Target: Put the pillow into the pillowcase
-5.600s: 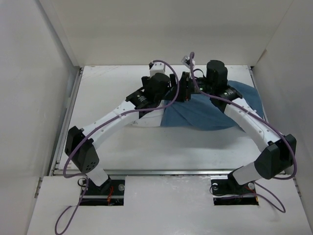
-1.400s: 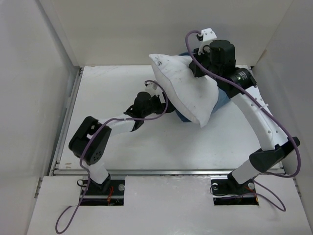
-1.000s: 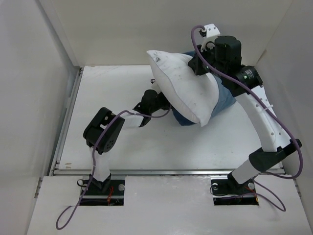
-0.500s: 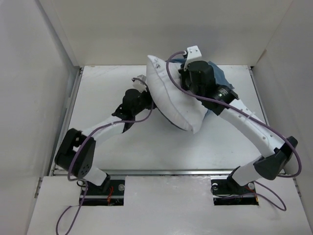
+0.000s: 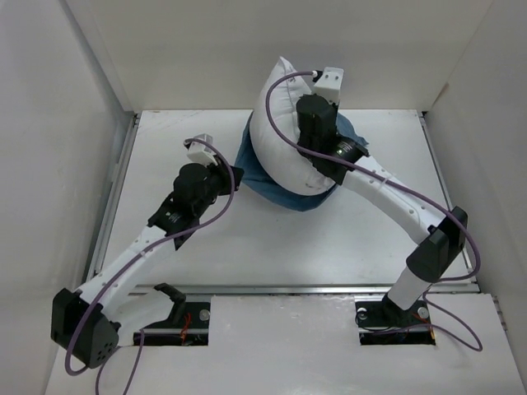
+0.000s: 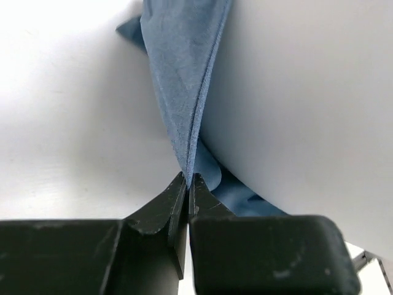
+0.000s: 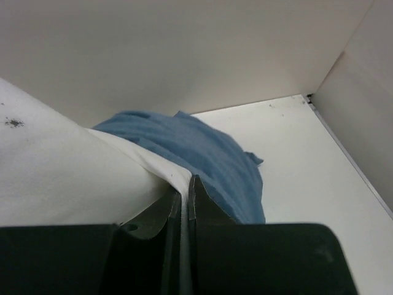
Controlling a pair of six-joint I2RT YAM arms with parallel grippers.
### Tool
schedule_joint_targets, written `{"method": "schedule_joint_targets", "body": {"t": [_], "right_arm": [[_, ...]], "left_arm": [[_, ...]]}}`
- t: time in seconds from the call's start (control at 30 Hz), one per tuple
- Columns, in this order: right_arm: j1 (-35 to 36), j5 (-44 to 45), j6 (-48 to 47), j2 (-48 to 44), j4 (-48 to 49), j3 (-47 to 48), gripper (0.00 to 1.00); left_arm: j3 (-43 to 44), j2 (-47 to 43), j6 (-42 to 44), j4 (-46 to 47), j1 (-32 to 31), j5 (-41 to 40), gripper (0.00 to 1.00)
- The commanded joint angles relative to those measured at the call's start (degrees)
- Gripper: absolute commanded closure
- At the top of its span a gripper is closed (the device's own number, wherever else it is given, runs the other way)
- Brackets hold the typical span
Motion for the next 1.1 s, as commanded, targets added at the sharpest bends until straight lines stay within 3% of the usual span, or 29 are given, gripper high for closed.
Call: {"method": "schedule_joint_targets", "body": {"t": [0.0, 0.03, 0.17, 0.2, 0.27, 0.3, 0.33, 0.43, 0.5, 0.57, 0.6, 0.7, 0.9, 0.97, 1.07], "right_arm": [[-4.21, 10.73, -7.75, 2.32, 5.54, -2.97, 1.0], [-4.21, 8.72, -8.29, 2.32, 5.55, -3.49, 1.0], [-1.31, -20.84, -8.82, -2.41, 1.95, -6.48, 1.0], [-0.35, -36.75, -8.82, -3.47, 1.25, -8.05, 1.0], [0.8, -51.43, -8.3, -5.67, 1.24, -9.99, 0.88], [1.85, -63.16, -8.29, -5.68, 1.24, -10.61, 0.83], [1.86, -67.37, -8.29, -6.37, 0.46, -10.61, 0.67], [2.47, -74.6, -8.29, -7.78, -2.44, -7.38, 0.54], [2.47, -75.23, -8.81, -10.4, -4.11, -5.7, 0.46], [2.47, -75.23, -8.82, -13.22, -4.12, -5.69, 0.24], [2.47, -74.28, -8.82, -16.19, -2.9, -5.69, 0.18], [2.47, -64.02, -7.33, -20.51, -1.31, -7.44, 0.08], [2.47, -31.98, -3.81, -17.29, -6.74, -4.99, 0.07], [2.47, -28.84, -2.67, -14.12, -9.73, -4.29, 0.1], [2.47, -31.8, -2.67, -10.61, -11.41, -4.29, 0.13]], "left_arm": [[1.99, -9.85, 1.4, 1.52, 1.01, -5.49, 1.0], [1.99, -9.87, 2.01, 1.51, 1.01, -6.71, 1.0], [1.99, -7.42, 0.62, 2.99, 1.54, -8.13, 1.0], [1.99, -6.28, 0.61, 3.52, 1.54, -8.13, 1.0], [3.04, -2.5, -0.7, 4.05, 2.94, -9.0, 1.0], [3.04, -1.44, -1.75, 4.06, 2.95, -9.79, 1.0], [3.04, -0.56, -2.81, 3.27, 3.9, -10.67, 1.0], [3.04, 0.68, -4.66, 1.6, 6.81, -11.2, 1.0], [0.16, 0.07, -5.37, 1.07, 8.83, -11.73, 1.0], [-2.05, -0.99, -6.77, 1.07, 10.23, -12.25, 1.0], [-3.97, -2.12, -6.77, 0.55, 11.72, -12.26, 1.0], [-6.44, -3.53, -7.39, 1.32, 13.31, -11.65, 1.0], [-8.12, -4.77, -7.91, 2.56, 13.85, -9.27, 1.0], [-8.12, -5.29, -7.91, 2.56, 13.85, -8.75, 1.0], [-8.12, -5.3, -7.91, 2.56, 13.85, -8.74, 1.0]]}}
